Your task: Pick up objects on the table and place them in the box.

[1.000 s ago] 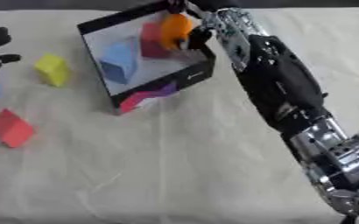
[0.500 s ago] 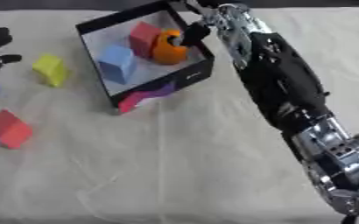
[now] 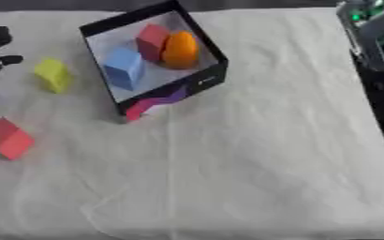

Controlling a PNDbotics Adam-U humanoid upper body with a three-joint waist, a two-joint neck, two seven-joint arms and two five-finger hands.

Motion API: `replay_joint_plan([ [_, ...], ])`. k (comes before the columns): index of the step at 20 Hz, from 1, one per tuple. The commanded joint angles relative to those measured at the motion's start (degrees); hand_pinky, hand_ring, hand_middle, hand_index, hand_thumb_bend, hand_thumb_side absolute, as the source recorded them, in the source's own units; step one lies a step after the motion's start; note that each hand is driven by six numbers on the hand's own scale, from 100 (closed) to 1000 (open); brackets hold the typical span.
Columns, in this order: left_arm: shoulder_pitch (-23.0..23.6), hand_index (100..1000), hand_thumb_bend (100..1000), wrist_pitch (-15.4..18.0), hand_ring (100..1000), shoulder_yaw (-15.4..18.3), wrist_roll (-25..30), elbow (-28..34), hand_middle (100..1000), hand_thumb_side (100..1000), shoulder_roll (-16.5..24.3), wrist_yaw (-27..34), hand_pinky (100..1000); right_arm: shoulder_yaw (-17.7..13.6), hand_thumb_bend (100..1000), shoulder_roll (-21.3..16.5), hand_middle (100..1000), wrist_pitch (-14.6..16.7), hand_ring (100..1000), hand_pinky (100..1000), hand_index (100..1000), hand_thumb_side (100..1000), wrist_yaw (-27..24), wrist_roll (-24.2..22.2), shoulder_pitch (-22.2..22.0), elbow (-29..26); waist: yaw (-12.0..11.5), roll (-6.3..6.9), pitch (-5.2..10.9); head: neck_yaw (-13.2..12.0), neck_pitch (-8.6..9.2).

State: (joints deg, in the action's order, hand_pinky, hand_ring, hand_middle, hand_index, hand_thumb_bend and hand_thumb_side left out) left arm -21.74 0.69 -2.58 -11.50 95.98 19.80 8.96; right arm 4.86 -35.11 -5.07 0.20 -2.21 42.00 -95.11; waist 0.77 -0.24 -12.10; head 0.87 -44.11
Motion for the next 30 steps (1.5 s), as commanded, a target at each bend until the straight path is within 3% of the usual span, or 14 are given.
replay_joint_plan([
  [1,-0.57,720,238,0.08,851,0.84,-0.51,1.39,752,784,1.50,-0.25,701,-5.15,100,-3.57,695,-0.89,741,736,801,277,-7.39,5.27,-4.35,-8.03,0.25,0.62,0.07,-0.80,1.08],
  [8,-0.73,721,242,0.33,852,1.63,-1.33,2.21,753,775,1.61,-0.15,702,-11.26,100,-2.36,686,0.45,731,730,806,340,-12.48,12.33,-14.39,-14.07,1.33,2.00,-0.53,-2.03,2.16],
  [10,-0.94,722,243,0.38,853,1.85,-1.57,2.67,754,768,1.82,-0.11,703,-12.16,100,-1.79,693,1.36,737,734,814,404,-13.34,13.01,-15.44,-14.45,1.53,2.34,-0.69,-2.20,2.25],
  [11,-1.09,723,243,0.41,853,1.93,-1.66,2.98,755,763,2.08,-0.12,703,-12.57,100,-1.50,698,1.80,740,737,819,495,-13.78,13.18,-15.77,-14.59,1.59,2.54,-0.77,-2.20,2.24],
  [14,-1.88,726,242,0.42,854,2.01,-1.68,4.49,758,747,3.61,-0.21,705,-13.95,100,-0.53,710,2.82,750,744,832,589,-15.16,13.72,-16.44,-15.01,1.59,3.25,-1.04,-1.91,2.28],
  [17,-2.58,731,244,0.09,858,1.92,-1.59,6.19,762,735,5.84,-0.15,708,-15.06,100,0.37,720,3.00,760,752,843,578,-15.37,13.96,-16.81,-14.90,1.59,3.84,-1.29,-1.92,2.20],
  [19,-2.91,733,246,-0.35,859,1.73,-1.31,7.33,764,726,7.75,-0.02,710,-15.55,100,0.65,722,2.97,761,751,846,475,-14.49,13.31,-17.04,-14.55,1.56,4.18,-1.43,-2.03,1.94],
  [25,-3.66,741,257,-2.52,866,0.81,0.85,10.18,771,700,14.37,-0.28,720,-17.01,100,2.05,727,1.42,766,750,850,511,-13.07,12.22,-17.60,-12.88,1.22,5.15,-1.70,-1.90,1.23],
  [30,-3.86,755,264,-4.08,869,-0.33,3.37,11.44,779,691,19.95,-1.27,727,-17.39,100,2.35,756,0.15,792,755,866,595,-12.86,11.53,-18.47,-10.82,1.21,5.64,-1.91,-2.04,1.09],
])
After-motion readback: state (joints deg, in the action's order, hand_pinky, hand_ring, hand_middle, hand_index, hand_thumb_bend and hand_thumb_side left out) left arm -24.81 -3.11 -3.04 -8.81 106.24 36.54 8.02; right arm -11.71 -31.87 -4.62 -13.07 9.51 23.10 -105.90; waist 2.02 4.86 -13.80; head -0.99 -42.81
